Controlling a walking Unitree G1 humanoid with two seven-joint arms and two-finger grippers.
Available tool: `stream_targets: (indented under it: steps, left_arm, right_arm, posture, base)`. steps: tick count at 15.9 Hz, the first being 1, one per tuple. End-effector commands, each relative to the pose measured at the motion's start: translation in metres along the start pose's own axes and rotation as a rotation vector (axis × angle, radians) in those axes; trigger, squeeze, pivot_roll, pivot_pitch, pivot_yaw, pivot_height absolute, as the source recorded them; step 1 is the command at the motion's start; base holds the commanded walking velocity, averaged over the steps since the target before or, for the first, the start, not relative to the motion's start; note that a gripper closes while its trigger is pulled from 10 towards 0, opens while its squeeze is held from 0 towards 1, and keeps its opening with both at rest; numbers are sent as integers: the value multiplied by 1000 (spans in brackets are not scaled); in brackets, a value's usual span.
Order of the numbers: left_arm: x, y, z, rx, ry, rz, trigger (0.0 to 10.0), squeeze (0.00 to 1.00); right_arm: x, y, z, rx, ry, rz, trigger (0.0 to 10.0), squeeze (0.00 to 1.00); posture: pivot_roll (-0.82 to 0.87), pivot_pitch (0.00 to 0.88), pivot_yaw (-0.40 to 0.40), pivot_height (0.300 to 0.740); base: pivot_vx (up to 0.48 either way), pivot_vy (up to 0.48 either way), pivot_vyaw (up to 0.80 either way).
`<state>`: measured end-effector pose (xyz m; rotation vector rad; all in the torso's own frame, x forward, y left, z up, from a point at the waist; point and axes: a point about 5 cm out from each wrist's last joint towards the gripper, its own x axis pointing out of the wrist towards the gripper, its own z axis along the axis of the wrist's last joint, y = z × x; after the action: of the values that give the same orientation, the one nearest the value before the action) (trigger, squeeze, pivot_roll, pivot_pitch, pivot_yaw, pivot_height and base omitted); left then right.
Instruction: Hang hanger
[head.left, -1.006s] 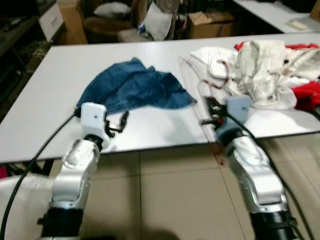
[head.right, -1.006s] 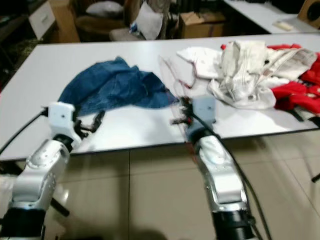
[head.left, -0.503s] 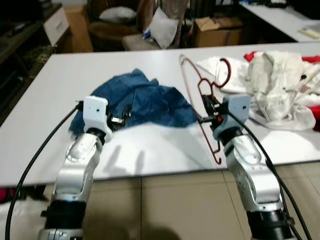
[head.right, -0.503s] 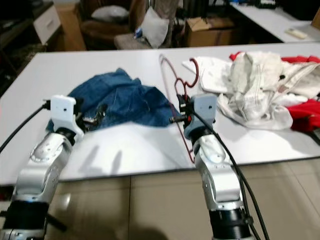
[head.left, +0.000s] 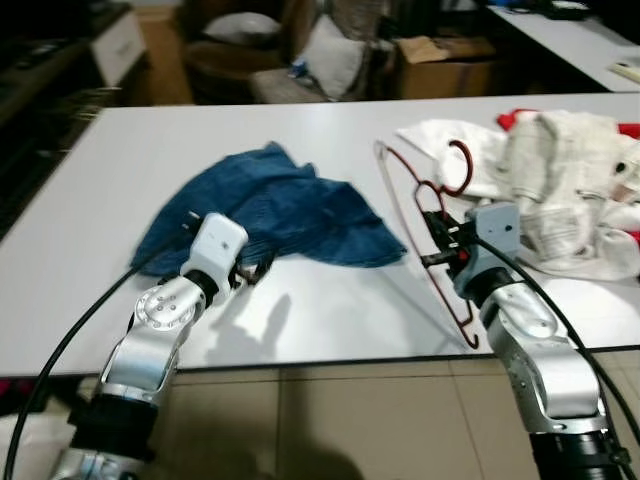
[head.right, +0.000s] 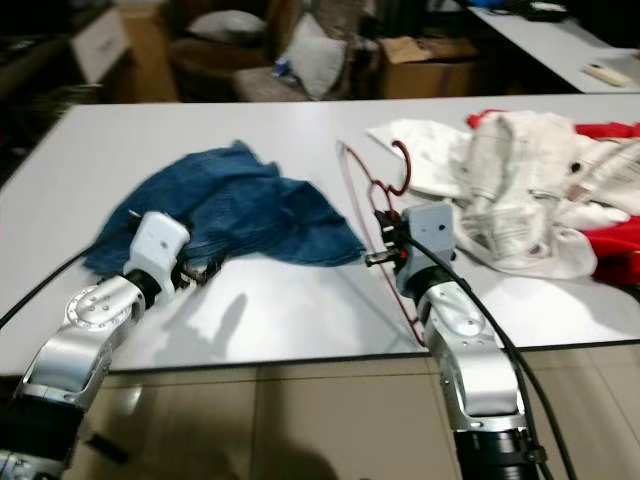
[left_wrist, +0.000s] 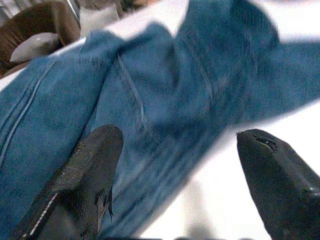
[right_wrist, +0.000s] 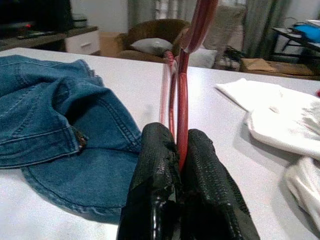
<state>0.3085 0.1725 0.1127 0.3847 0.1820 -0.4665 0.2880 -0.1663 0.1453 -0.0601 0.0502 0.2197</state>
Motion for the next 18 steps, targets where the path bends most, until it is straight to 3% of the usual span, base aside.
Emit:
stream_targets:
  steps: [1, 4, 6, 9, 11, 12, 14, 15, 18]
  left_arm:
    - [5, 2, 0, 66, 19, -27, 10000, 0]
    - [27, 15, -9, 105, 91, 8, 10000, 0]
    - [30, 17, -14, 126, 120, 14, 10000, 0]
    - [45, 8, -24, 146, 172, -16, 10000, 0]
    - [47, 8, -27, 131, 200, -10, 10000, 0]
    - [46, 9, -32, 122, 227, -5, 8824, 0]
    - [48, 7, -37, -16, 256, -6, 1333, 0]
    - [49, 5, -38, -50, 259, -8, 0, 0]
    - [50, 2, -41, -106, 282, -10, 0, 0]
  right_arm:
    - [-4, -10, -1, 5, 11, -55, 10000, 0]
    - [-12, -14, -6, 26, 36, -85, 10000, 0]
    - [-13, -11, -6, 23, 38, -80, 10000, 0]
    - [-14, -14, 0, 35, 19, -108, 10000, 0]
    - [-15, -10, -3, 37, 25, -107, 10000, 0]
    - [-15, -6, -2, 28, 22, -93, 10000, 0]
    - [-14, -7, 2, 27, 14, -90, 10000, 0]
    - [-14, -8, 2, 25, 14, -93, 10000, 0]
    - [-14, -8, 0, 19, 24, -98, 10000, 0]
  posture:
    - [-104, 0, 59, 740]
    - [-128, 0, 61, 740]
    - [-141, 0, 63, 740]
    - [-151, 0, 76, 740]
    - [-165, 0, 81, 740]
    - [-173, 0, 83, 740]
    - [-175, 0, 89, 740]
    - [-174, 0, 88, 740]
    - [-175, 0, 79, 740]
  base:
    - [0, 0, 0]
    - [0, 0, 0]
    - [0, 0, 0]
    - [0, 0, 0]
    - [0, 0, 0]
    - [0, 0, 0]
    - [0, 0, 0]
    - [0, 0, 0]
    - [0, 0, 0]
